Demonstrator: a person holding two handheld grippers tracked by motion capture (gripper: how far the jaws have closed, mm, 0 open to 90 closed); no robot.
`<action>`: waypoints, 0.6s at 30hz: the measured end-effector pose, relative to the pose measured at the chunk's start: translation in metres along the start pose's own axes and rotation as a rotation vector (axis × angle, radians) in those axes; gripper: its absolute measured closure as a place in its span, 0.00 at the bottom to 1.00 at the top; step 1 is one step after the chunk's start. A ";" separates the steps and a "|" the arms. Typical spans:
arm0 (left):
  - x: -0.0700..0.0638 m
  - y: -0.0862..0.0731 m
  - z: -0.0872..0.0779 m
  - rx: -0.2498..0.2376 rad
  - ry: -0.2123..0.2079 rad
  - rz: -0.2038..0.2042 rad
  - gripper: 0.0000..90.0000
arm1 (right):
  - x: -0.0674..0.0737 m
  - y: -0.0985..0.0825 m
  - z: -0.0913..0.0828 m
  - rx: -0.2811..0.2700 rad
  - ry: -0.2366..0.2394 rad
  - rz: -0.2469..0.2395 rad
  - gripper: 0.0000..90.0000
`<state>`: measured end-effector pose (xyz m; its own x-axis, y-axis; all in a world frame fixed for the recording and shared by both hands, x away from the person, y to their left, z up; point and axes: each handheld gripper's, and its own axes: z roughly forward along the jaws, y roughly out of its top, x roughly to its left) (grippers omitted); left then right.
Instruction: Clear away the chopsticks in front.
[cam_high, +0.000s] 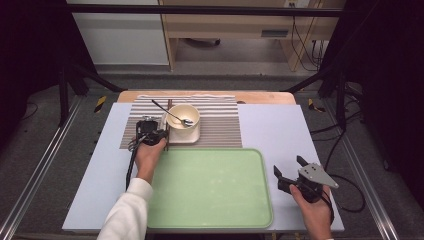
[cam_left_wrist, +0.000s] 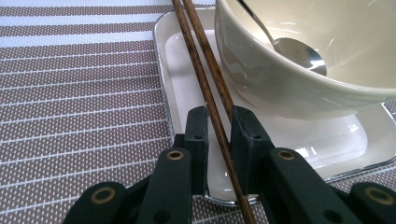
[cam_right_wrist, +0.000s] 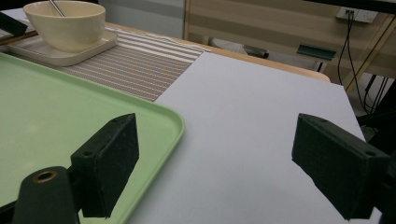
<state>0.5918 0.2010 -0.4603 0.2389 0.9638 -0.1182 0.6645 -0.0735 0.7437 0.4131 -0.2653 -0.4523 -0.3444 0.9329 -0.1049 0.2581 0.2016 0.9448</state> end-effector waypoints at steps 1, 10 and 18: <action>-0.001 0.000 0.001 -0.001 0.001 -0.008 0.86 | 0.000 0.000 0.000 0.001 0.003 0.001 0.17; -0.001 -0.001 0.004 0.001 0.005 -0.034 0.88 | 0.001 0.000 0.000 0.003 0.004 0.001 0.17; -0.003 -0.002 0.005 -0.004 0.025 -0.053 0.91 | 0.001 0.000 0.000 0.005 0.008 0.001 0.18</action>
<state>0.5935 0.1974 -0.4643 0.1859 0.9724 -0.1408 0.6729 -0.0215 0.7394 0.4129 -0.2638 -0.4522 -0.3517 0.9306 -0.1014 0.2631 0.2023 0.9433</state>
